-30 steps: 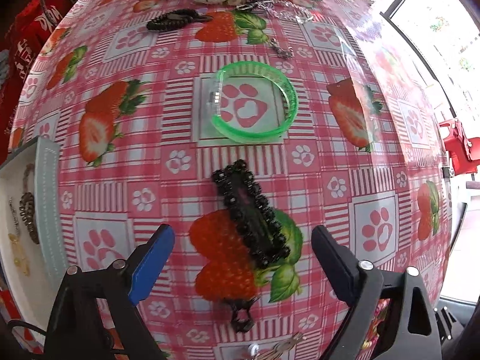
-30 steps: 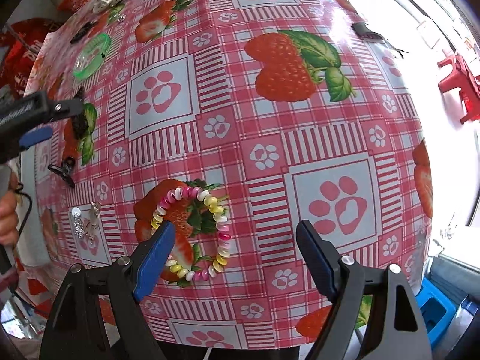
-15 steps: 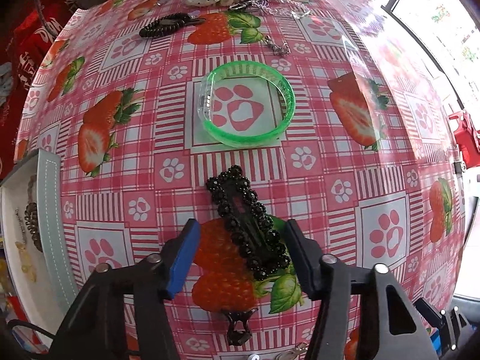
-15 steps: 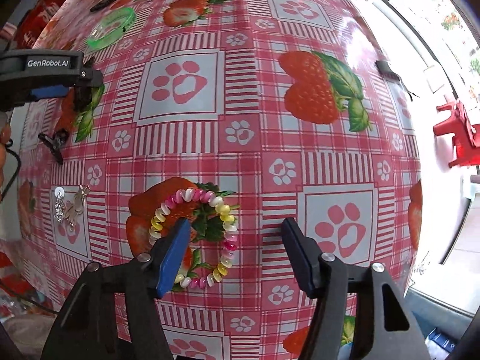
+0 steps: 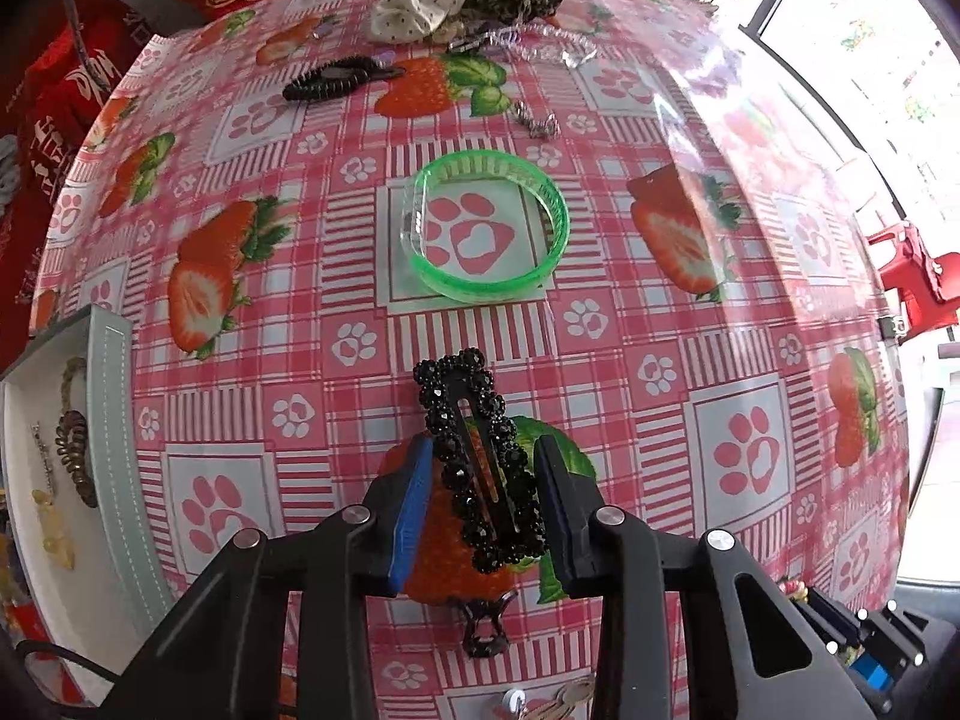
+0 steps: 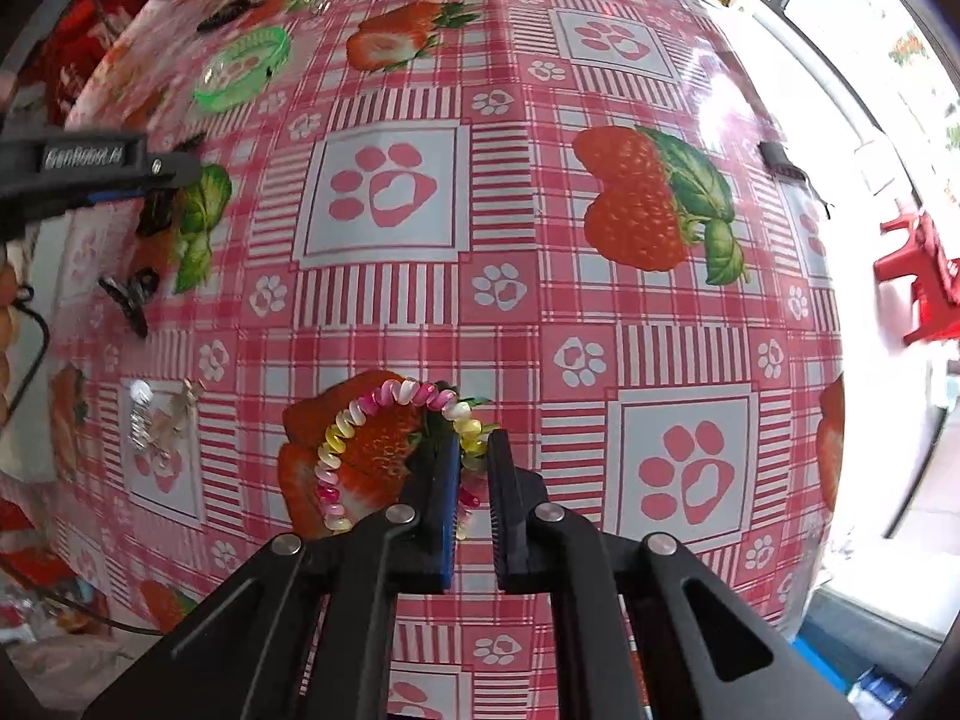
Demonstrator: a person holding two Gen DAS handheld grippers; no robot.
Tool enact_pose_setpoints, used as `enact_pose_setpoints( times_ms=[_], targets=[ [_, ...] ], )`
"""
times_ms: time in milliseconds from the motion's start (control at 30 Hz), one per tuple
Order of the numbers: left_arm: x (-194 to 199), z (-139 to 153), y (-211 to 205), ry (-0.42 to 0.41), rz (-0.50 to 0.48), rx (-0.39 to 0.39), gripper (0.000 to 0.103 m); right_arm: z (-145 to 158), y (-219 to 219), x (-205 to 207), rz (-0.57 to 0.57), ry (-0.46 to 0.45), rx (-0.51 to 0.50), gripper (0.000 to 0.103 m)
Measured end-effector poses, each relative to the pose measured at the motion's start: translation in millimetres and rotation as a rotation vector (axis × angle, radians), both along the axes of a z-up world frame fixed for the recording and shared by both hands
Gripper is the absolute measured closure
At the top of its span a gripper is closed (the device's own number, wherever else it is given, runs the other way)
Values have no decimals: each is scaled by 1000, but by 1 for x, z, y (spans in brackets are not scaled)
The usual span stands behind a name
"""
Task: Organize jewelry
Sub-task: 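Grasp the pastel beaded bracelet with the right tool while the left tool grasps the black beaded hair clip, then carry both items into the white tray and open both tools to release them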
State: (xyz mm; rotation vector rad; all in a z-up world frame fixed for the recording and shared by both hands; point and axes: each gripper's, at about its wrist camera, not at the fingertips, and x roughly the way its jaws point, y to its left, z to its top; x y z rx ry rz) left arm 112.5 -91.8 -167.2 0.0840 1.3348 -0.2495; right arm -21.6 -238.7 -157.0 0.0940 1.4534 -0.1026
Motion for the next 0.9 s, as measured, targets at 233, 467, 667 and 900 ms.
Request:
enact_pose_setpoints(
  times_ms=[233, 467, 667, 900],
  targets=[
    [-7, 23, 14, -38, -1, -10, 62, 19, -10, 10, -56, -42, 75, 93],
    [-11, 40, 31, -73, 8, -22, 62, 32, -23, 27, -62, -73, 97, 93],
    [-16, 51, 51, -91, 41, -39, 62, 35, -13, 32, -26, -102, 99, 93],
    [-22, 58, 83, -103, 94, -43, 62, 48, 4, 42, 15, -123, 107, 93]
  ],
)
